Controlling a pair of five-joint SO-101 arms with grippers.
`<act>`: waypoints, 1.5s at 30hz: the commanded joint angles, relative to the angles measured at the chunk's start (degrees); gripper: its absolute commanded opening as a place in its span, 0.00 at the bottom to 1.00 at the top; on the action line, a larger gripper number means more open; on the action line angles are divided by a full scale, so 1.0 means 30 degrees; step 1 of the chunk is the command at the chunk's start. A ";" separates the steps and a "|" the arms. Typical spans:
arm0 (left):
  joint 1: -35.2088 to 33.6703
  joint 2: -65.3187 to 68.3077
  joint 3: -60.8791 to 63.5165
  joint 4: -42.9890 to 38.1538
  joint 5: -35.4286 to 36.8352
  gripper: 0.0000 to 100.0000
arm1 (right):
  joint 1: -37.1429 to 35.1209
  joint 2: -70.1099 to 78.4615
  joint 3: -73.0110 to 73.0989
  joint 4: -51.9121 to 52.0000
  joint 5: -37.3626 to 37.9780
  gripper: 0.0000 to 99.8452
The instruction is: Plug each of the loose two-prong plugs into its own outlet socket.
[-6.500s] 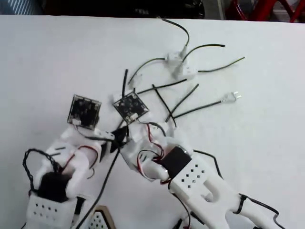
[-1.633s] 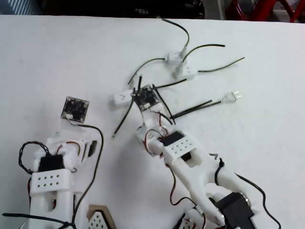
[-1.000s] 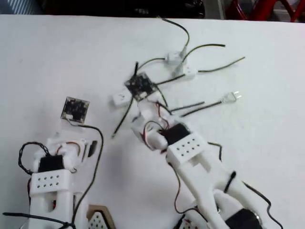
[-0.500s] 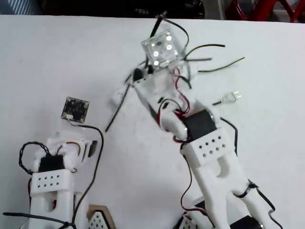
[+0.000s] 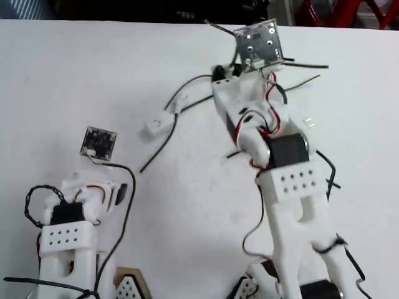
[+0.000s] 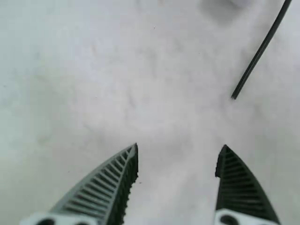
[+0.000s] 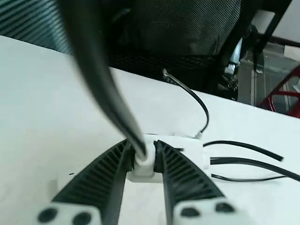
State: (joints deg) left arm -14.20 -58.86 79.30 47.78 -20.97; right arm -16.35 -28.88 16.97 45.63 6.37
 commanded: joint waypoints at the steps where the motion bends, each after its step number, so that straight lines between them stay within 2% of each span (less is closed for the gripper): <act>1: -0.0161 -0.0337 -0.0059 -0.0381 -0.0234 0.27 | 0.1714 0.2418 -0.0938 -0.1773 0.0176 0.02; 7: -0.0161 -0.0337 -0.0059 -0.0381 -0.0234 0.27 | 0.3179 0.7546 -0.0967 -0.4879 0.0293 0.02; 11: -0.0161 -0.0337 -0.0059 -0.0381 -0.0234 0.27 | 0.3473 0.9685 -0.0967 -0.6374 0.2344 0.02; 15: -0.0161 -0.0337 -0.0059 -0.0381 -0.0234 0.27 | 0.3941 1.1414 -0.1817 -0.6608 0.2989 0.02; 21: -0.0161 -0.0337 -0.0059 -0.0381 -0.0234 0.27 | 0.4527 1.4608 -0.6154 -0.2623 0.3018 0.03; 26: -0.0161 -0.0337 -0.0059 -0.0381 -0.0234 0.27 | 0.4498 1.6366 -0.9788 0.1538 0.2960 0.15; 32: -0.0161 -0.0337 -0.0059 -0.0381 -0.0234 0.27 | 0.4879 1.6396 -1.2747 0.5055 0.3311 0.13; 38: -0.0161 -0.0337 -0.0059 -0.0381 -0.0234 0.27 | 0.5788 1.6425 -1.3978 0.9451 0.9260 0.13; 45: -0.0161 -0.0337 -0.0059 -0.0381 -0.0234 0.27 | 0.7458 1.6630 -1.3949 1.2410 1.8169 0.13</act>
State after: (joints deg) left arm -14.20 -58.86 79.30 47.78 -20.97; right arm 4.04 21.67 -22.68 80.26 51.03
